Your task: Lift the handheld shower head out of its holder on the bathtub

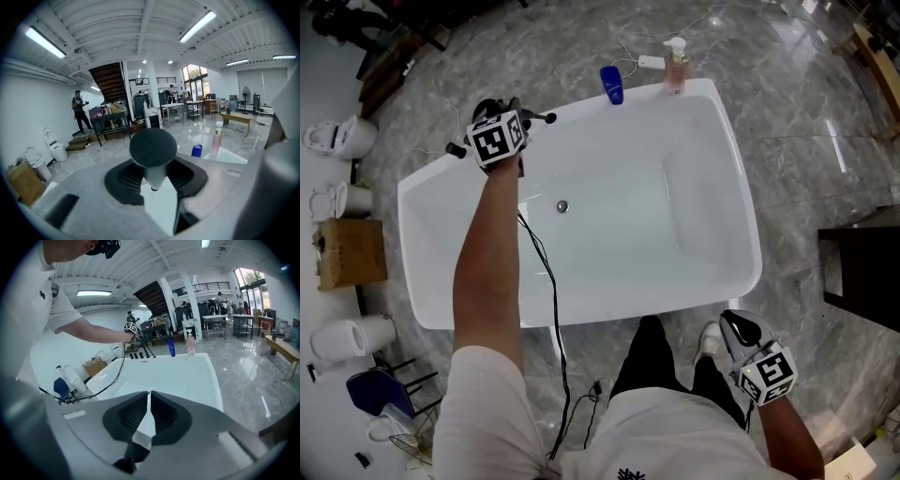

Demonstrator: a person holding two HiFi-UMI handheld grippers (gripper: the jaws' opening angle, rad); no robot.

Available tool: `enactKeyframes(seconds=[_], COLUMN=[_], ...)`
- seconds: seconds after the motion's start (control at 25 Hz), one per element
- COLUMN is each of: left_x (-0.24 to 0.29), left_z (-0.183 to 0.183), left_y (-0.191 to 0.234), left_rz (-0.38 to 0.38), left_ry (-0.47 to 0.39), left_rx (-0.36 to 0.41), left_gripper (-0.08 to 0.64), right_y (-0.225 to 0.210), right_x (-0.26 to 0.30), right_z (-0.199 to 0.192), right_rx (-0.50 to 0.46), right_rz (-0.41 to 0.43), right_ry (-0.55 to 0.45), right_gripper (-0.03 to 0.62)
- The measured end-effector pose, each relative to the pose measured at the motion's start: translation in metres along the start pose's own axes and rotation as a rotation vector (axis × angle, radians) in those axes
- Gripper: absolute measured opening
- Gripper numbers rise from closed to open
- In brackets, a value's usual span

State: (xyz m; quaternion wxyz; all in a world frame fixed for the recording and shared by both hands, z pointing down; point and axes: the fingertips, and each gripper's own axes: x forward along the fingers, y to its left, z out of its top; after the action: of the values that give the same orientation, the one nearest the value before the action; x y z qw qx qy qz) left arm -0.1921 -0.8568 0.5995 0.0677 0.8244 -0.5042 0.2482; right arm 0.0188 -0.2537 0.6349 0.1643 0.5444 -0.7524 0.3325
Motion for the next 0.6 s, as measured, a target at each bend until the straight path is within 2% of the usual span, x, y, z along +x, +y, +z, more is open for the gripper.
enactKeyframes(seconds=[0.6], left_x=[-0.133], left_z=[0.041], left_y=[-0.03], left_rz=[0.012], left_ry=[-0.075], left_rx=[0.011], left_gripper=[0.135], right_y=[0.025], right_x=[-0.072], right_z=[-0.022], right_rx=[-0.068], right_rz=[0.061], right_ry=[-0.056], right_gripper=[0.025])
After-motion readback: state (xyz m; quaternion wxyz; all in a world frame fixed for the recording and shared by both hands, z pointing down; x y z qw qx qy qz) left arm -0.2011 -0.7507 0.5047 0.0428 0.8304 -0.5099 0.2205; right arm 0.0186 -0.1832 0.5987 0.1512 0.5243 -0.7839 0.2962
